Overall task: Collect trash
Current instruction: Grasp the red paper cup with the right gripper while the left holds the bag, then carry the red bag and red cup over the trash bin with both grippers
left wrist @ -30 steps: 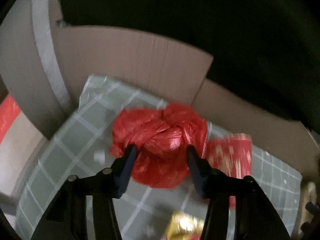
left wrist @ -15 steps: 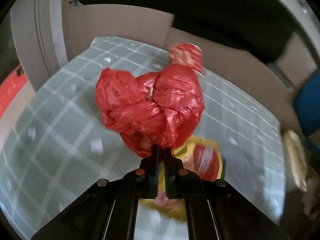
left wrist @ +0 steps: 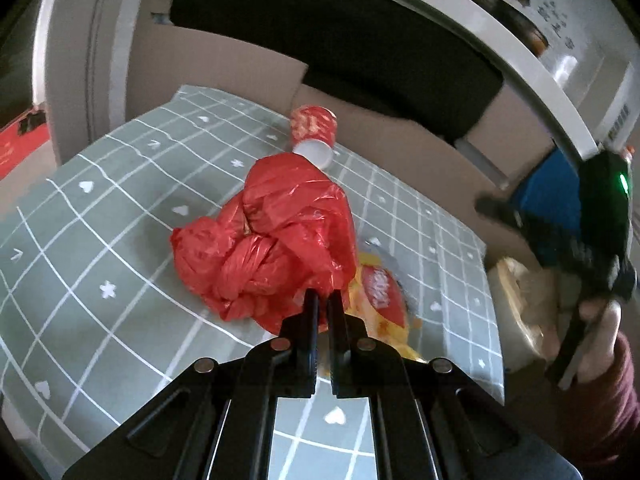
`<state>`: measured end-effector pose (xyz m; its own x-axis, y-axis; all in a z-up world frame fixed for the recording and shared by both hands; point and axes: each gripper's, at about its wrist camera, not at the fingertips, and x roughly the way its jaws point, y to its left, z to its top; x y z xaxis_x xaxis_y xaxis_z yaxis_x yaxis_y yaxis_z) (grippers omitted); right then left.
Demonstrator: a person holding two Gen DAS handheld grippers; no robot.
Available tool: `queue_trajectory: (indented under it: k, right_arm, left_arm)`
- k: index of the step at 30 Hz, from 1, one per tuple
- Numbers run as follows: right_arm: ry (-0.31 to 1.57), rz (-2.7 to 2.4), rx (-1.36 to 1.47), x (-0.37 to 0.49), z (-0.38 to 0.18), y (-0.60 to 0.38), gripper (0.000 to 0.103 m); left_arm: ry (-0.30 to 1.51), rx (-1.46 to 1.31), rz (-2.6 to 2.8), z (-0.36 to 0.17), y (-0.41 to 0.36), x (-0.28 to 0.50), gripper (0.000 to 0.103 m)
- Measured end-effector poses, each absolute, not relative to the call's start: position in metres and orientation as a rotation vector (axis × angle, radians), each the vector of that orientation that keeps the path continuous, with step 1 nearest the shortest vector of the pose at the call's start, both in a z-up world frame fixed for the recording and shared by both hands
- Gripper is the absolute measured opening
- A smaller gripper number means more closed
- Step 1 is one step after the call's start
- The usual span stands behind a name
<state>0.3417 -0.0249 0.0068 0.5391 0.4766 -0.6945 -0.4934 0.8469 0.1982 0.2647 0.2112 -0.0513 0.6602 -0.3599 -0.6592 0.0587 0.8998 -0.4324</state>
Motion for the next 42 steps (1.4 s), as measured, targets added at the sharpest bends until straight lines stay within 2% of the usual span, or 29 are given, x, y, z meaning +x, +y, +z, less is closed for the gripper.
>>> queue_trajectory:
  k: [3, 9, 14, 16, 18, 19, 27, 32, 42]
  right_arm:
    - [0.831, 0.560, 0.033, 0.389, 0.000, 0.000, 0.058]
    - [0.934, 0.492, 0.108, 0.487, -0.051, 0.054, 0.058]
    - [0.989, 0.472, 0.209, 0.538, -0.082, 0.073, 0.058]
    - [1.042, 0.490, 0.248, 0.550, -0.096, 0.079, 0.064]
    - [1.124, 0.515, 0.263, 0.556, -0.108, 0.085, 0.059]
    - [1.115, 0.513, 0.241, 0.552, -0.107, 0.085, 0.053]
    - [1.004, 0.578, 0.128, 0.482, -0.034, 0.045, 0.051]
    - [0.927, 0.610, 0.066, 0.409, 0.017, 0.003, 0.051]
    - [0.824, 0.549, -0.022, 0.299, 0.038, -0.080, 0.051]
  left_arm:
    - [0.780, -0.400, -0.210, -0.054, 0.223, 0.269, 0.004]
    - [0.735, -0.438, -0.227, -0.055, 0.241, 0.266, 0.004]
    - [0.735, -0.448, -0.268, -0.055, 0.251, 0.265, 0.004]
    - [0.734, -0.449, -0.277, -0.055, 0.251, 0.268, 0.004]
    - [0.724, -0.433, -0.277, -0.054, 0.250, 0.269, 0.004]
    - [0.718, -0.425, -0.273, -0.053, 0.249, 0.269, 0.004]
    - [0.650, -0.436, -0.287, -0.026, 0.238, 0.264, 0.004]
    - [0.620, -0.508, -0.320, 0.000, 0.233, 0.262, 0.004]
    - [0.613, -0.444, -0.367, 0.030, 0.162, 0.245, 0.004]
